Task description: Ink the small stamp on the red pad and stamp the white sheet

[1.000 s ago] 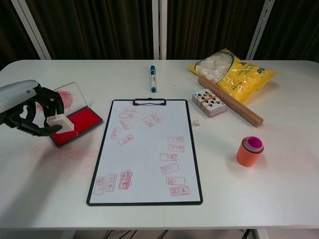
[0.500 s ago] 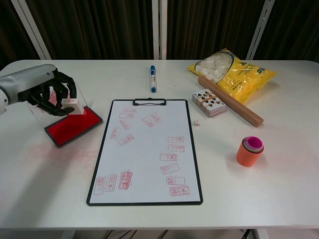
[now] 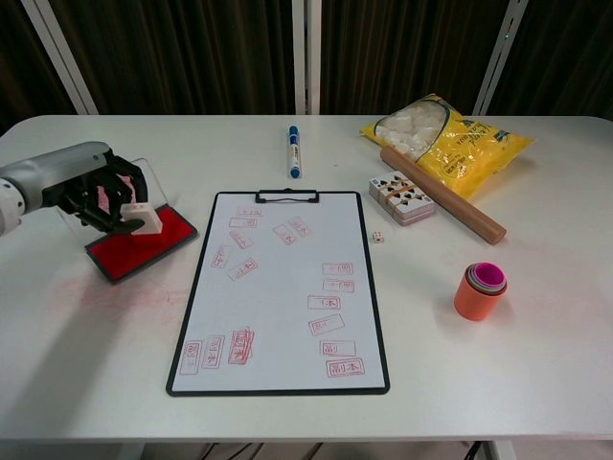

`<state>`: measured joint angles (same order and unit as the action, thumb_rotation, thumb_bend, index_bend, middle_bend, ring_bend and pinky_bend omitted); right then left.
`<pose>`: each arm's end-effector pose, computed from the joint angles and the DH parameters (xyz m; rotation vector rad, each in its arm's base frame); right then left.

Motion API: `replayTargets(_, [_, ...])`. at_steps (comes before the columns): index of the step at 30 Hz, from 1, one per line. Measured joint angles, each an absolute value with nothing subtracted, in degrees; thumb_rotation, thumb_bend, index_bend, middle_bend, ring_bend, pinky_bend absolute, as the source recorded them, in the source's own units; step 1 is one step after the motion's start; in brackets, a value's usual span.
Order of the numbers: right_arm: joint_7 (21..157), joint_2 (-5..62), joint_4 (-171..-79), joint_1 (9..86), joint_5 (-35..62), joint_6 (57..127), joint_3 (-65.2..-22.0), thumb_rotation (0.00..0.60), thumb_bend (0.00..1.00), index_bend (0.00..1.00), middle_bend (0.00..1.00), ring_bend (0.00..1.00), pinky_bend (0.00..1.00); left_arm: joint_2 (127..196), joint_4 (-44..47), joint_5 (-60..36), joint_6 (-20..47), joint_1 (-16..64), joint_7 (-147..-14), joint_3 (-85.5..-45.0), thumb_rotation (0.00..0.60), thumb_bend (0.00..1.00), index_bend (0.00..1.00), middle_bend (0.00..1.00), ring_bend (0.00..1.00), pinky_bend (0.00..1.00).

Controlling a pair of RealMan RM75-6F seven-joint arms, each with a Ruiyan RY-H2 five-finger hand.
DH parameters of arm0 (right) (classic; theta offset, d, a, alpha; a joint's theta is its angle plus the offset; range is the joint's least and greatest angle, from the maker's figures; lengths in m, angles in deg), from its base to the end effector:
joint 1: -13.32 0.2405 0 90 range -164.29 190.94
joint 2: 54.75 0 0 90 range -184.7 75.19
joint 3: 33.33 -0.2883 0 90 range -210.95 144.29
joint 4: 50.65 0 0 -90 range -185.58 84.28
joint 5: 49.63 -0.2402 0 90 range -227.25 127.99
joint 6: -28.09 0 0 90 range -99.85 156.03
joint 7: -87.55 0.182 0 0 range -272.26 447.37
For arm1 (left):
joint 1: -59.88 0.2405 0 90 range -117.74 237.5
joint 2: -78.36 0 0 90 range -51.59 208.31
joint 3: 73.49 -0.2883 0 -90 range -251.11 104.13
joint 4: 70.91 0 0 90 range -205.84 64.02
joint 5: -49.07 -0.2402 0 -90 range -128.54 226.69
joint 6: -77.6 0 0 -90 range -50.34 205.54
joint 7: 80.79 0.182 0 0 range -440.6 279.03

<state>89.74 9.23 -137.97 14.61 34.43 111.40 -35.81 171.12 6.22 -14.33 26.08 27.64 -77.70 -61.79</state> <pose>-0.3931 -0.1998 0.1539 1.3449 -0.9408 0.7831 -0.2482 0.3832 -0.0775 -1.6052 -1.3711 -0.9360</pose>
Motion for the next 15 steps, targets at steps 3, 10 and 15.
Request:
replayTargets(3, [89.37, 9.21, -138.13, 14.62, 34.31, 111.29, -35.77, 0.600, 0.22, 0.00, 0.00, 0.00, 0.00, 171.45, 5.23, -14.11, 26.56, 27.55, -79.05, -61.79, 0.600, 0.43, 0.70, 0.71, 0.54, 0.68])
replayTargets(10, [88.89, 9.15, -138.25, 14.59, 34.29, 111.38, -35.77, 0.600, 0.22, 0.00, 0.00, 0.00, 0.00, 172.61, 2.67, -14.64, 26.82, 27.53, -81.94, -62.15, 0.600, 0.44, 0.70, 0.71, 0.54, 0.68])
replayTargets(15, [88.23, 10.44, -136.40, 14.51, 35.81, 113.43, -35.90, 0.600, 0.23, 0.00, 0.00, 0.00, 0.00, 173.38, 1.15, -14.68, 27.11, 27.49, -82.67, -62.50, 0.600, 0.44, 0.70, 0.71, 0.54, 0.68])
